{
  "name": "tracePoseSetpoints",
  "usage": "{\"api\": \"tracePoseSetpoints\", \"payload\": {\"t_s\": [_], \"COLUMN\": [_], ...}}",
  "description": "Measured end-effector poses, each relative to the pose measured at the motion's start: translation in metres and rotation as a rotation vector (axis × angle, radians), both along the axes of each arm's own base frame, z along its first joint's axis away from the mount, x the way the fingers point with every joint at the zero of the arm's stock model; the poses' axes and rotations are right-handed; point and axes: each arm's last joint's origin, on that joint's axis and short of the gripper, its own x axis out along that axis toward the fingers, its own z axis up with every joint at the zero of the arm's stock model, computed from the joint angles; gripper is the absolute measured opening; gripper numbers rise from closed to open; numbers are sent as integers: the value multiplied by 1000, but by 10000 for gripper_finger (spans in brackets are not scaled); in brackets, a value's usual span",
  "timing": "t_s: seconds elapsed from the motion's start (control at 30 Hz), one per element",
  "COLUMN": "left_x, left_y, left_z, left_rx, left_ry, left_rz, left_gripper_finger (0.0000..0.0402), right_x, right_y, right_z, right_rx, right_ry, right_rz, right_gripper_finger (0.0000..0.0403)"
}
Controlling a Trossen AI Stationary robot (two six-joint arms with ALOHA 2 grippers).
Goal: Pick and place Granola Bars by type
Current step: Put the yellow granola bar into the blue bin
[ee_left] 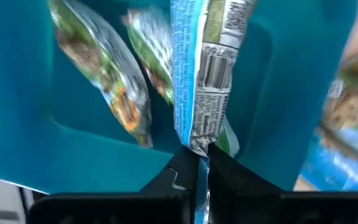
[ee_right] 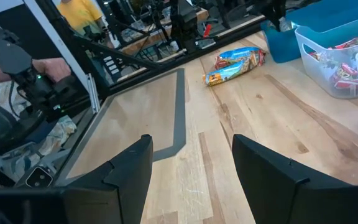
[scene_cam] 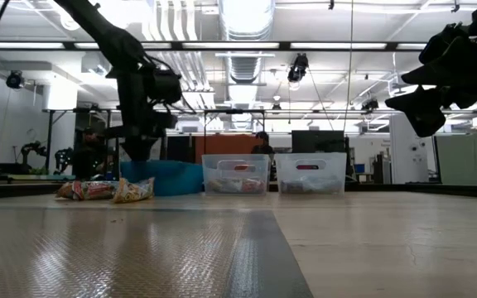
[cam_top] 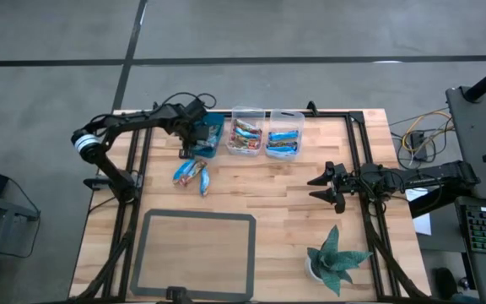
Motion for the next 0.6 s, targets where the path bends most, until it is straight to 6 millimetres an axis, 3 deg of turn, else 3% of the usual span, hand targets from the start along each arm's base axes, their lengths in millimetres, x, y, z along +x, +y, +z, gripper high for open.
{"api": "tracePoseSetpoints", "payload": {"t_s": [0.27,0.6], "left_x": [-3,-7], "left_y": [0,-4], "left_z": [-3,-4], "left_rx": [11,-28], "left_ry": [57,91], "left_rz": [-26,-15], "left_gripper_finger": [2,37], "right_x": [0,0], "right_y": [0,0], "right_z": [0,0], "right_rx": [0,0], "right_ry": [0,0], "right_rz": [0,0], "right_gripper_finger": [210,210]}}
